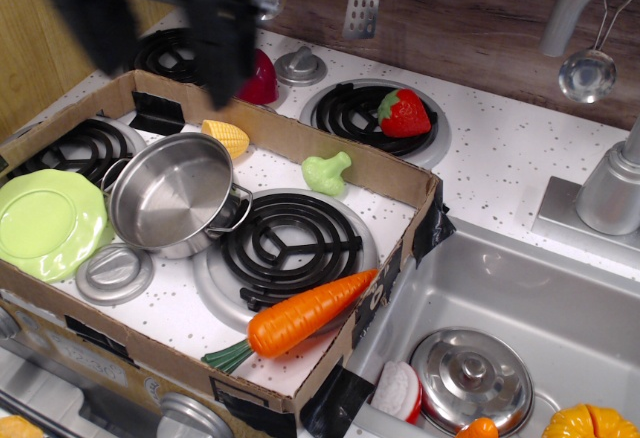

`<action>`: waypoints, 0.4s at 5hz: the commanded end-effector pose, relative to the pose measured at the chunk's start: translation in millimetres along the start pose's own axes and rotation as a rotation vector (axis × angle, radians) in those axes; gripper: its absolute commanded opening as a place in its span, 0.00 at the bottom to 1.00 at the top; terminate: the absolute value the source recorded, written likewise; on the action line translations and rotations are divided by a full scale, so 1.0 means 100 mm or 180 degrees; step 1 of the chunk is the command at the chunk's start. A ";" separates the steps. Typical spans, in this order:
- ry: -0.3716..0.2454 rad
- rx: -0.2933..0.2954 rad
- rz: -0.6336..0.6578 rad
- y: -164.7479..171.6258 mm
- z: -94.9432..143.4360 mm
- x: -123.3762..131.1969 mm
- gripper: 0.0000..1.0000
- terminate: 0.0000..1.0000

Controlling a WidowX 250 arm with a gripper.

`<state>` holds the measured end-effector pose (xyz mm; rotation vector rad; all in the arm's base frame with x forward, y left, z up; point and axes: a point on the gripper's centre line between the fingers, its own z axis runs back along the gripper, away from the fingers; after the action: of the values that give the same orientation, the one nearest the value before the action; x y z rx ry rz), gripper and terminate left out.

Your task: Put broccoli in pot

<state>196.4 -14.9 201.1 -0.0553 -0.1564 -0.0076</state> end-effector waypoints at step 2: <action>-0.0191 -0.0039 -0.0188 -0.04 -0.58 0.45 1.00 0.00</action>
<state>249.1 -23.0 139.8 -0.0693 -0.1899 -0.0661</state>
